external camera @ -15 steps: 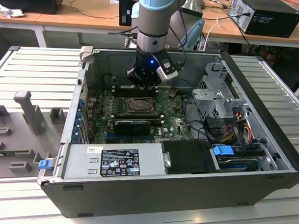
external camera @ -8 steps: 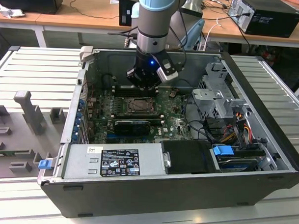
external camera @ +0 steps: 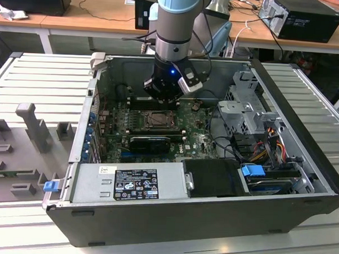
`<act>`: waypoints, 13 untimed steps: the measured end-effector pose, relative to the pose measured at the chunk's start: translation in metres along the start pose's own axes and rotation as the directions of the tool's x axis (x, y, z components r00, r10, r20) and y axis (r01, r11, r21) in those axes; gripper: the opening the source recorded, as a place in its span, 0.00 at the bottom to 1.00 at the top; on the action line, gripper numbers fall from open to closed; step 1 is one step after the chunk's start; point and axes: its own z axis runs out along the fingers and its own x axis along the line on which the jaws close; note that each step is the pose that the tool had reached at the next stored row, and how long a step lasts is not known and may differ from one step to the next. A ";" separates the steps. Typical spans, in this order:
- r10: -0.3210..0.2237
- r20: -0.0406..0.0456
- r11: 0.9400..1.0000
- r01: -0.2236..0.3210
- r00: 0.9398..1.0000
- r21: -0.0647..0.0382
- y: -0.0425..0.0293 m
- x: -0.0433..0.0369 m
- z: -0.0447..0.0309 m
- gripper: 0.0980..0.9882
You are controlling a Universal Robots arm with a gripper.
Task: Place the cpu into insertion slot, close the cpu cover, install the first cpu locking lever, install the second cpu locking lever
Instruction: 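Install the second cpu locking lever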
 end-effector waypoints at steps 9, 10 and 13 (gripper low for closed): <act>0.000 0.000 1.000 0.000 1.000 0.000 0.0005 -0.0001 -0.0070 0.01; 0.000 0.000 1.000 0.000 1.000 0.000 0.0005 -0.0001 -0.0070 0.01; 0.000 0.000 1.000 0.000 1.000 0.001 0.0000 0.0000 -0.0072 0.01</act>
